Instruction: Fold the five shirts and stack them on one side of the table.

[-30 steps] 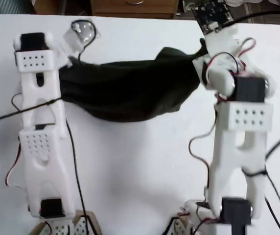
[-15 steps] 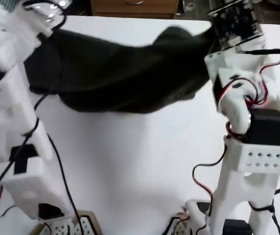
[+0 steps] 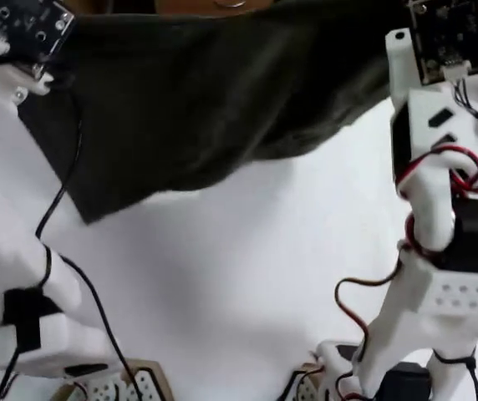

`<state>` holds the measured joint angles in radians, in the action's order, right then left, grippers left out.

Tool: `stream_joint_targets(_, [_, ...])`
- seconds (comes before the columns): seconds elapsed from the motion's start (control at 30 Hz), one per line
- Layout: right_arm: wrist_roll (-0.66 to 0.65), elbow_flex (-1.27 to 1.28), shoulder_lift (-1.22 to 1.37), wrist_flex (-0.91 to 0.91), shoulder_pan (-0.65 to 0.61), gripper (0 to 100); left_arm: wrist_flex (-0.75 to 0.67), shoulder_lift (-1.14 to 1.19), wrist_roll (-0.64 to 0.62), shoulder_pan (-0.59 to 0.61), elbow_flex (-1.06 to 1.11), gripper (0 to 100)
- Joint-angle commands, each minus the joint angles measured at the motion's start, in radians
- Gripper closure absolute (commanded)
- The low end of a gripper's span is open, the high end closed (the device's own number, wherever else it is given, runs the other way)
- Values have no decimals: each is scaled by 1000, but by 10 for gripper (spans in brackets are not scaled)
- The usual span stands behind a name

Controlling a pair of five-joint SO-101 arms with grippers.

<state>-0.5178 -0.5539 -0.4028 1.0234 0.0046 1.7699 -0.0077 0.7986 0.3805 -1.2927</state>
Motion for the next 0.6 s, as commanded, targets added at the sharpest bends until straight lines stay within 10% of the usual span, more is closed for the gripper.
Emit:
stream_joint_targets(0.0, [-6,-57,-50,61,-38,980,-9,-55,-12,8,-19,980])
stream_joint_targets(0.57, [-107,-57,-275,39,-53,980,-44,-181,-12,23,-19,980])
